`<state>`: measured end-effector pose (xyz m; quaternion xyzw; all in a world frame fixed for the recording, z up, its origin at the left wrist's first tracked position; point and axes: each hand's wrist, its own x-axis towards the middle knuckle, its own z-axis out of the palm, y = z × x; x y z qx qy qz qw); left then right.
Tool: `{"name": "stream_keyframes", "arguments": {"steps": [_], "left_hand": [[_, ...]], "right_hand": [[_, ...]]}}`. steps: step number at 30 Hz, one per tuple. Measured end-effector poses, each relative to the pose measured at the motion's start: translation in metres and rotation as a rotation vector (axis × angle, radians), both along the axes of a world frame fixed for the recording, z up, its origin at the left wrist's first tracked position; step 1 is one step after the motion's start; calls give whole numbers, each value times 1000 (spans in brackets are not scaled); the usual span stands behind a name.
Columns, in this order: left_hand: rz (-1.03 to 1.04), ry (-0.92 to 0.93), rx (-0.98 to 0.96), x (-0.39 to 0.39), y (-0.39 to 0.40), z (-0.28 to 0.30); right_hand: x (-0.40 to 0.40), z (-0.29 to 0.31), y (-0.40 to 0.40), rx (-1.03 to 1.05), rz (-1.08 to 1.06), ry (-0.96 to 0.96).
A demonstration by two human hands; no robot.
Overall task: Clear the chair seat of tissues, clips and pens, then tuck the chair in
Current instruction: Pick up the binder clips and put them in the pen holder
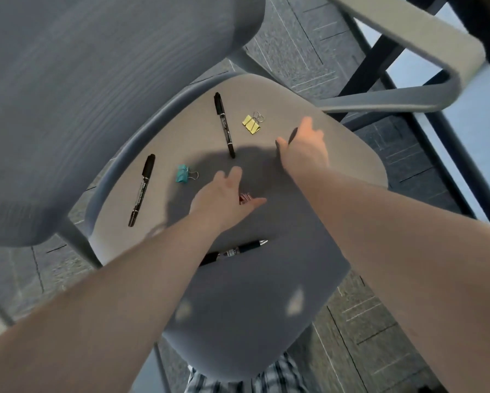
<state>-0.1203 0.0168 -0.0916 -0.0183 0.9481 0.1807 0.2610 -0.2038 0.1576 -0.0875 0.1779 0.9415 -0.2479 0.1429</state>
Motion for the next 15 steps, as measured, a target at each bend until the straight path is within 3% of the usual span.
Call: {"name": "stream_keyframes", "arguments": {"steps": [7, 15], "left_hand": [[-156, 3, -36, 6, -3, -12], [8, -16, 139, 10, 0, 2]], "right_hand": [[5, -9, -10, 1, 65, -38], [5, -1, -19, -52, 103, 52]]}}
